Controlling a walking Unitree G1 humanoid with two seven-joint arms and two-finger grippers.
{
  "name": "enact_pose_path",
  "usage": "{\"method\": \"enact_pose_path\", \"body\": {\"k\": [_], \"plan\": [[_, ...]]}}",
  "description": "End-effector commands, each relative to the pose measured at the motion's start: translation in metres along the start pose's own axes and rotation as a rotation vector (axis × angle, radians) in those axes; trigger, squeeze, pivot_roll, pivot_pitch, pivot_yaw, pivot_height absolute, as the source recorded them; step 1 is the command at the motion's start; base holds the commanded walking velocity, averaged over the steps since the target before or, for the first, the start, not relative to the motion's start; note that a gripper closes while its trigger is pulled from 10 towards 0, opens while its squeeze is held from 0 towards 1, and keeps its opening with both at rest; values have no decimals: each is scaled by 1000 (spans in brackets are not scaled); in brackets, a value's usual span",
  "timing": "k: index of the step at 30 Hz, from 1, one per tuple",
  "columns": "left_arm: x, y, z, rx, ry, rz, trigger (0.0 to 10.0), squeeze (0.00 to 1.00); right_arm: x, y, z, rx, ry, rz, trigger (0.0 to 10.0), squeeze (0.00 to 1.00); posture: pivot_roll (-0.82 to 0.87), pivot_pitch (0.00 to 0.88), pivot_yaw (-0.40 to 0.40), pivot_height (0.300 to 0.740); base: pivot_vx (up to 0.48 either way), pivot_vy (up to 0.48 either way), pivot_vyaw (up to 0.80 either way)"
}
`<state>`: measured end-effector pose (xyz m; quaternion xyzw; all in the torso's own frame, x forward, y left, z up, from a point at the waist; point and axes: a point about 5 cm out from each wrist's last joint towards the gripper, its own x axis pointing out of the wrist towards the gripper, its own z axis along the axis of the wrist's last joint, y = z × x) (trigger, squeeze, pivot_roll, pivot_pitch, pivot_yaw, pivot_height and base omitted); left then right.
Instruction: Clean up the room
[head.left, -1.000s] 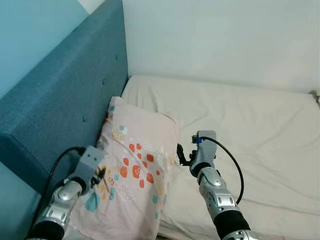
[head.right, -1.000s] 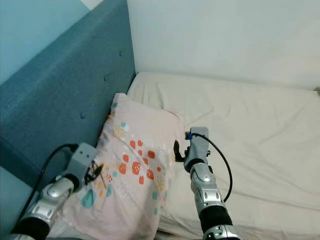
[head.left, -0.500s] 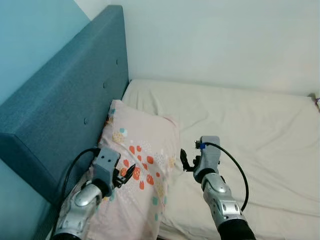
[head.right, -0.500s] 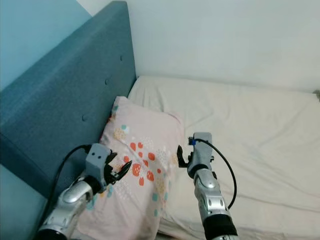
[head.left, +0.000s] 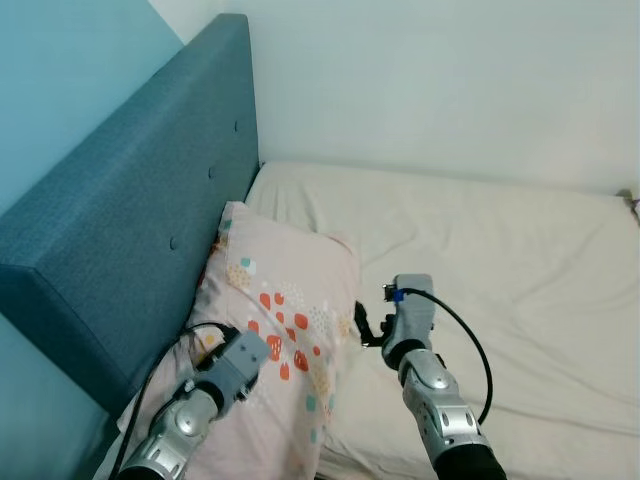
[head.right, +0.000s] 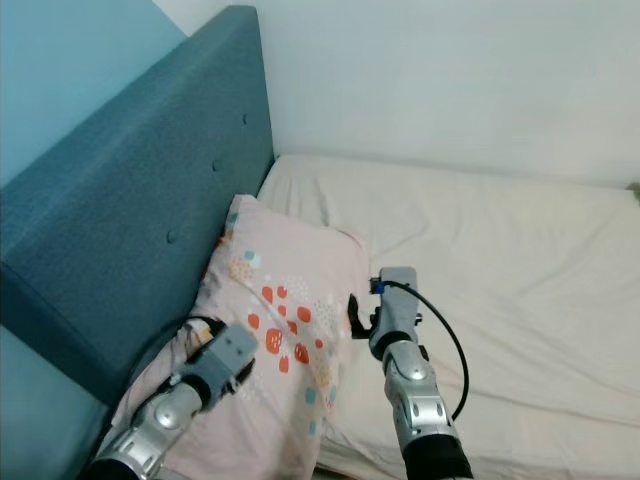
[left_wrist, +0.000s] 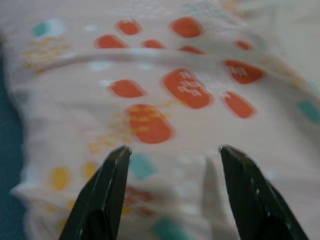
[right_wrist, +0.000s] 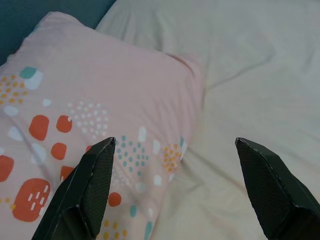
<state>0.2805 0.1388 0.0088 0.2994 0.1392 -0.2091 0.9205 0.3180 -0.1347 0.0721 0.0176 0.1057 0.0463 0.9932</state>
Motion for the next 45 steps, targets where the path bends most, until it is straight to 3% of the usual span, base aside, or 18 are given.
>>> {"method": "enact_pose_path", "body": {"k": [1,3,4,5,10,11,12,13,14,15,17,21,26,27,35,39,45], "plan": [[-1,-12,-6,15,39,-41,10000,0,-3,-3,-4,-3,17,-13,10000,0,-12,110,-47,740,0,0,0],[1,-27,-10,16,74,-81,10000,0,-2,-3,-3,-5,17,-12,10000,0,-21,106,-48,740,0,0,0],[1,-27,-10,16,74,-81,10000,0,-2,-3,-3,-5,17,-12,10000,0,-21,106,-48,740,0,0,0],[3,-39,-10,0,92,-113,10000,0,-2,-3,-3,-9,19,-9,10000,0,-25,102,-49,740,0,0,0],[8,-37,-4,-49,82,-87,10000,0,-1,-3,-2,-11,16,-7,10000,0,-28,95,-47,740,0,0,0],[13,-22,5,-114,45,-15,10000,0,-1,-4,1,-11,8,-10,10000,0,-28,91,-45,740,0,0,0],[13,-22,5,-114,45,-15,10000,0,-1,-4,1,-11,8,-10,10000,0,-28,91,-45,740,0,0,0],[15,-13,10,-168,17,21,10000,0,0,-4,3,-9,-1,-13,10000,0,-28,88,-43,740,0,0,0],[17,2,20,-289,-50,65,10000,0,0,-5,6,1,-19,-16,10000,0,-26,74,-40,740,0,0,0],[17,10,27,-356,-102,80,10000,0,0,-6,8,10,-31,-15,10000,0,-26,74,-40,740,0,0,0],[17,10,27,-356,-102,80,10000,0,0,-6,8,10,-31,-15,10000,0,-26,74,-40,740,0,0,0],[8,36,51,-537,-259,140,10000,0,-2,-4,10,31,-52,-8,10000,0,2,31,-51,740,0,0,0],[-2,44,65,-573,-315,181,10000,0,-2,3,11,13,-72,8,10000,0,13,14,-61,740,0,0,0],[-3,48,67,-567,-313,231,10000,0,-2,7,13,8,-81,11,10000,0,24,0,-73,740,0,0,0],[0,55,68,-590,-291,276,10000,0,-1,8,15,-3,-101,-31,10000,0,31,0,-80,740,0,0,0],[1,53,71,-531,-263,219,10000,0,-4,-3,11,15,-90,-92,10000,0,17,0,-57,740,0,0,0],[3,46,74,-498,-239,163,10000,0,-7,-7,7,13,-80,-106,10000,0,1,0,-30,740,0,0,-400]]}}
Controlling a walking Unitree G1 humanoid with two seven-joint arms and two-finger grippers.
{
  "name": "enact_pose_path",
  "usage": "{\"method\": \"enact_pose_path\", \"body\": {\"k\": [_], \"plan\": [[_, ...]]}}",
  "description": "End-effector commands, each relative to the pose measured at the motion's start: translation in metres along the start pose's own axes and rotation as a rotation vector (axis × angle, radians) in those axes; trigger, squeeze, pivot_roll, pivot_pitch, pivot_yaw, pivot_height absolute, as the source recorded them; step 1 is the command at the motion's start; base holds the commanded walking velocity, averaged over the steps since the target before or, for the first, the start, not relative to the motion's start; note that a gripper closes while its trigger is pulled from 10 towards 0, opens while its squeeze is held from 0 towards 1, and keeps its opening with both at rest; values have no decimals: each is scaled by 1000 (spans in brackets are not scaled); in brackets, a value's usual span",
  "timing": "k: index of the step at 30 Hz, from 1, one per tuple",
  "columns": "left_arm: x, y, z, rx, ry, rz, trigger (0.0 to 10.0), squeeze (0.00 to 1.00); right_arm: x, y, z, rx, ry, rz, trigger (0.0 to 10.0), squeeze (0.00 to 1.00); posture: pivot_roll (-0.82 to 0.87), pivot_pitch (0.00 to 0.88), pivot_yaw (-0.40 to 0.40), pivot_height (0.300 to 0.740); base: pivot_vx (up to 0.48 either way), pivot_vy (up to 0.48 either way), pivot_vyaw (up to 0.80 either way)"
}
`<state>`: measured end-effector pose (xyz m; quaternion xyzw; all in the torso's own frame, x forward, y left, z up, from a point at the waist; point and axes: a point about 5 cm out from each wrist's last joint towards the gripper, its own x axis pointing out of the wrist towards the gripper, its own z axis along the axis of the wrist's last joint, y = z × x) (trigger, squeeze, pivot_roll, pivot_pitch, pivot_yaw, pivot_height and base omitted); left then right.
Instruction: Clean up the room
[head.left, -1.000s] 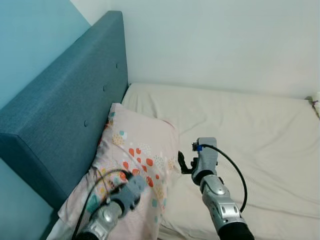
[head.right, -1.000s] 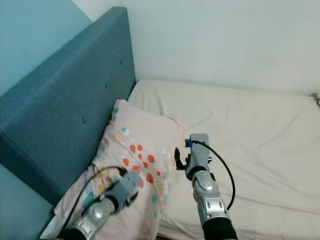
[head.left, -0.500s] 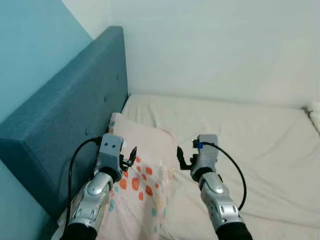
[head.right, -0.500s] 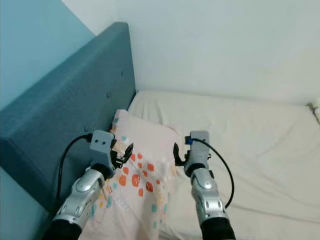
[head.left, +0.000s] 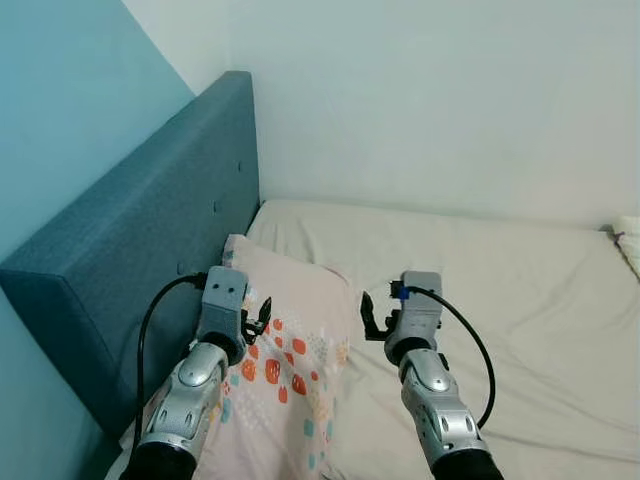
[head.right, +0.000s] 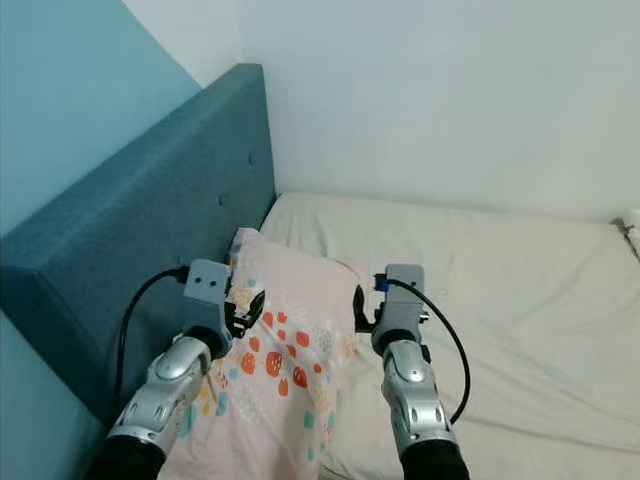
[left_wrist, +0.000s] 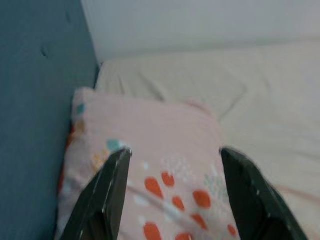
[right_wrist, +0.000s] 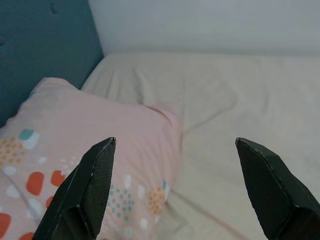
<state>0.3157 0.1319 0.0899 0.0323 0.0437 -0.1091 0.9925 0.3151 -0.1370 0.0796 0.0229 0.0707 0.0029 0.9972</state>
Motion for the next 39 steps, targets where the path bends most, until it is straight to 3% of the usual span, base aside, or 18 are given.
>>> {"method": "enact_pose_path", "body": {"k": [1,6,9,16,25,39], "plan": [[2,-9,-2,37,26,-48,10000,0,-3,-7,0,-4,-6,-28,10000,0,-2,0,-25,740,0,0,-800],[5,-13,-4,35,50,-65,10000,0,-3,-8,-3,23,15,-50,10000,0,-2,0,-19,740,0,0,-763],[5,-13,-8,21,83,-46,10000,0,-3,-8,-10,21,65,-47,10000,0,-5,11,-12,740,0,0,0],[3,-14,-11,-15,115,-32,10000,0,-1,-9,-6,38,57,-59,10000,0,-15,22,-2,740,0,0,0],[2,-8,-6,-18,76,-11,10000,0,-3,-13,-4,35,52,-66,10000,0,-22,28,-9,740,0,0,0],[-2,-4,-5,4,83,-8,10000,0,-6,-14,-7,30,58,-66,10000,0,-21,11,-16,740,0,-467,0]]}}
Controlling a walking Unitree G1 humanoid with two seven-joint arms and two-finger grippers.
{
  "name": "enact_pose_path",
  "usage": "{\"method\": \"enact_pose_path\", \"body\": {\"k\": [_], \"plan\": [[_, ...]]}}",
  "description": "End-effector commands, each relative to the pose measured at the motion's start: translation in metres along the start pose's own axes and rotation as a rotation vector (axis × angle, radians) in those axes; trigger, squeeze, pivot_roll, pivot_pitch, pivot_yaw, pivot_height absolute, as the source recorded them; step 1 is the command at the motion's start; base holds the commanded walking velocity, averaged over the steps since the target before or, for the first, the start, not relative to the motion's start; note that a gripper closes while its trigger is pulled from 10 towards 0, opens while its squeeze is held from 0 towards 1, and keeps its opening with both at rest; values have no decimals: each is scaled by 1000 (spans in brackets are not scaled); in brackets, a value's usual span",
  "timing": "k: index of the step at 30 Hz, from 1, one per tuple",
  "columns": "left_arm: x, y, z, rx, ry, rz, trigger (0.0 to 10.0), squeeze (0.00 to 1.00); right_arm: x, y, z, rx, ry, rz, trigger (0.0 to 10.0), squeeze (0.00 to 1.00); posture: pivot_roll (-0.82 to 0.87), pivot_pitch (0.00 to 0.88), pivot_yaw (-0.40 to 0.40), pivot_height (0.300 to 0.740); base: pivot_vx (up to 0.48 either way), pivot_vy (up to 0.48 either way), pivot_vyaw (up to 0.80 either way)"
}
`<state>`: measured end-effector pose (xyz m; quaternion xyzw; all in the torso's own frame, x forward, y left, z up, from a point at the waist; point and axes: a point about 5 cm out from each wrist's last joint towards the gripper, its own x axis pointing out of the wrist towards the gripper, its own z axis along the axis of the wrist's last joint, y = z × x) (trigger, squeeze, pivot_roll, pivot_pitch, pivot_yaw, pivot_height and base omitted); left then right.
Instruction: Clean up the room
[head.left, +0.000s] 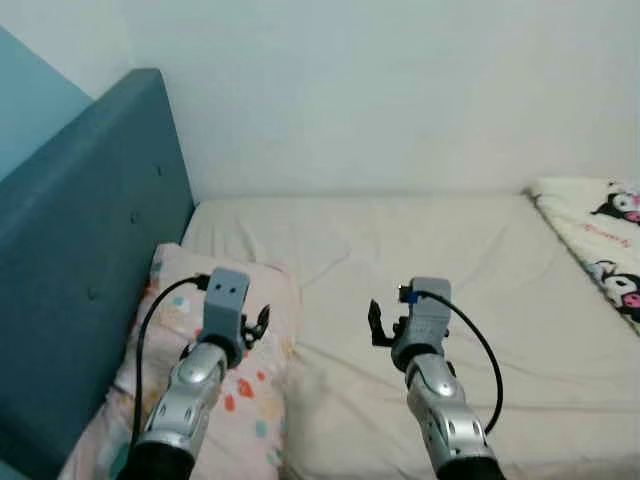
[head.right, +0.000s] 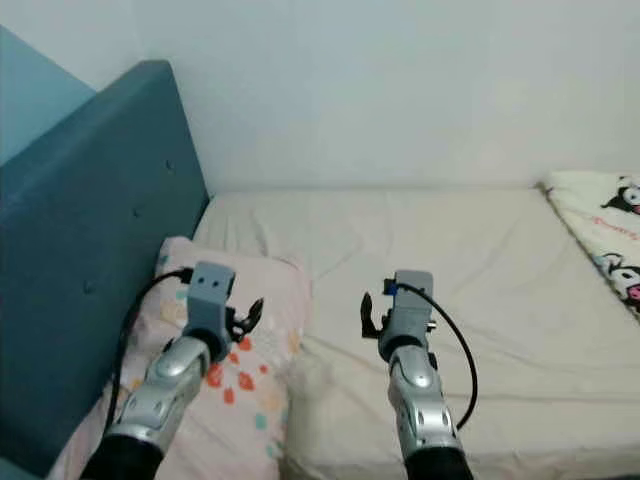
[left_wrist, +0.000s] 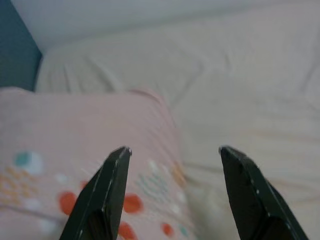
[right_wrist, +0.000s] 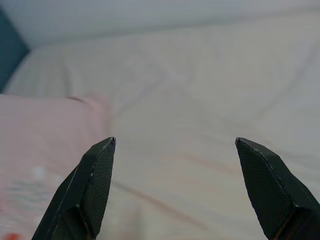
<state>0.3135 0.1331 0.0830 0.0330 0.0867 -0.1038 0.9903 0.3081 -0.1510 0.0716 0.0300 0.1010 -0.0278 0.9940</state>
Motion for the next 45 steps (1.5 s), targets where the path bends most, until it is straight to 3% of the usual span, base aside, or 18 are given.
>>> {"method": "enact_pose_path", "body": {"k": [1,37,45], "plan": [[0,-4,2,13,-3,-15,10000,0,0,0,1,11,-1,-4,10000,0,-21,11,-16,740,0,-480,0],[1,-9,5,24,3,-18,10000,0,1,1,3,-20,5,20,10000,0,-15,19,-13,740,0,-460,0],[0,-10,5,31,6,-26,10000,0,-1,2,0,-19,12,22,10000,0,-12,28,-7,740,0,-413,784]]}}
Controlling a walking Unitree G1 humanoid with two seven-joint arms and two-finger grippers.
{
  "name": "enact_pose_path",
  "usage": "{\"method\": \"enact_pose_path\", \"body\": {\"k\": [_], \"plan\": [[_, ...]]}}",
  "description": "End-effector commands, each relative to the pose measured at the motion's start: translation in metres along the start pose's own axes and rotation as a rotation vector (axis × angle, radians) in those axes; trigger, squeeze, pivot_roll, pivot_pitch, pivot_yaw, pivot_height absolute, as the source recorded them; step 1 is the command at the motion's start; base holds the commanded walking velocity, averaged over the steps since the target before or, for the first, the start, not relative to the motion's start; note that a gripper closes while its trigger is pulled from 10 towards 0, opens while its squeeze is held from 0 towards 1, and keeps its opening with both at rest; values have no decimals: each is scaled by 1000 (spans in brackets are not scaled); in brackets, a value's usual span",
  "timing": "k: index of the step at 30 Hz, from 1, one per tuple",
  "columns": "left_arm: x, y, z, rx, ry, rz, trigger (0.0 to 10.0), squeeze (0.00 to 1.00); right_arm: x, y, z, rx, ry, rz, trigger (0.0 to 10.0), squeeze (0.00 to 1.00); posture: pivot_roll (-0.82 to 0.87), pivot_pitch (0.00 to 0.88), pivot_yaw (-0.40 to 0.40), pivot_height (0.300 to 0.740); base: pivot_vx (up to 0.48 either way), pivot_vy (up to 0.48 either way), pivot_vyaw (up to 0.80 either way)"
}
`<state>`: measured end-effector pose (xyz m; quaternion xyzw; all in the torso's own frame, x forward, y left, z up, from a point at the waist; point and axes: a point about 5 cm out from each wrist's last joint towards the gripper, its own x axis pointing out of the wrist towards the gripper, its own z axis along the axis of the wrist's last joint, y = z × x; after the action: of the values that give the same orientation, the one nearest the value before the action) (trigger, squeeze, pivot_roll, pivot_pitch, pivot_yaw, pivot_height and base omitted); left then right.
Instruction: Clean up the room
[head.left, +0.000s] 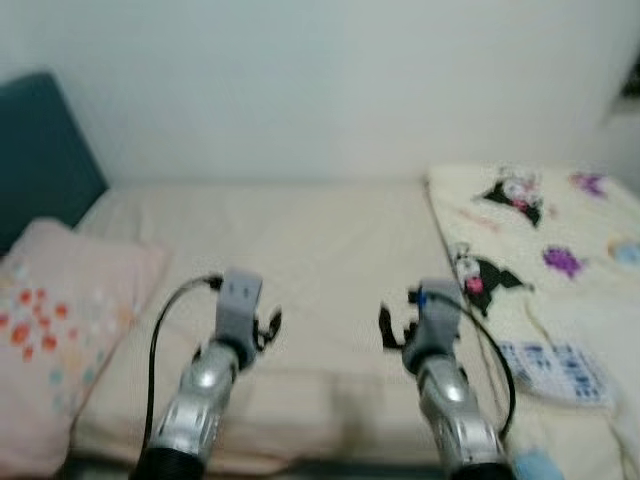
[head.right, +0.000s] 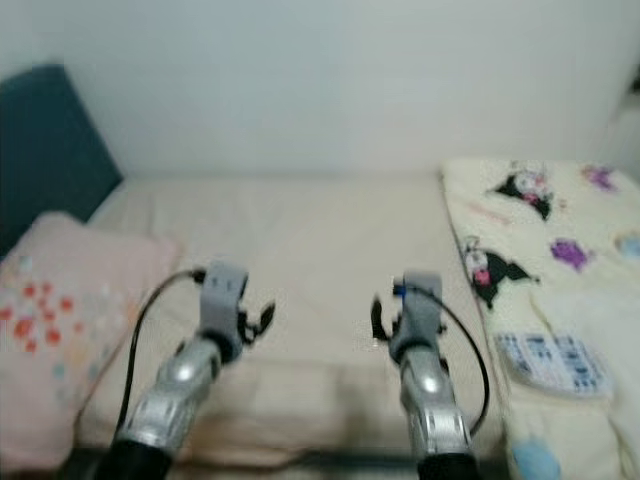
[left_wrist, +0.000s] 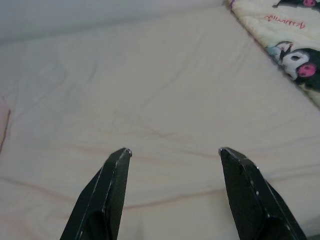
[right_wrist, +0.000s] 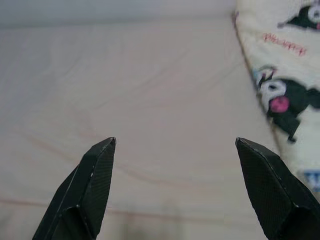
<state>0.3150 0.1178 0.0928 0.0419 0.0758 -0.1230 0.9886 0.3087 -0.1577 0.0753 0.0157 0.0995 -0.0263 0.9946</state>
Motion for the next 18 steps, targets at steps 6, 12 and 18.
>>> {"method": "enact_pose_path", "body": {"k": [6,12,18], "plan": [[-3,3,-6,11,30,7,10000,0,-1,8,-3,12,16,19,10000,0,-12,29,-5,740,0,-377,800],[-3,4,-7,14,33,6,10000,0,0,7,-3,12,15,16,10000,0,-12,30,-3,740,0,-363,800],[-3,4,-6,16,35,5,10000,0,0,6,-3,12,15,12,10000,0,-12,31,-2,740,0,-361,800]]}}
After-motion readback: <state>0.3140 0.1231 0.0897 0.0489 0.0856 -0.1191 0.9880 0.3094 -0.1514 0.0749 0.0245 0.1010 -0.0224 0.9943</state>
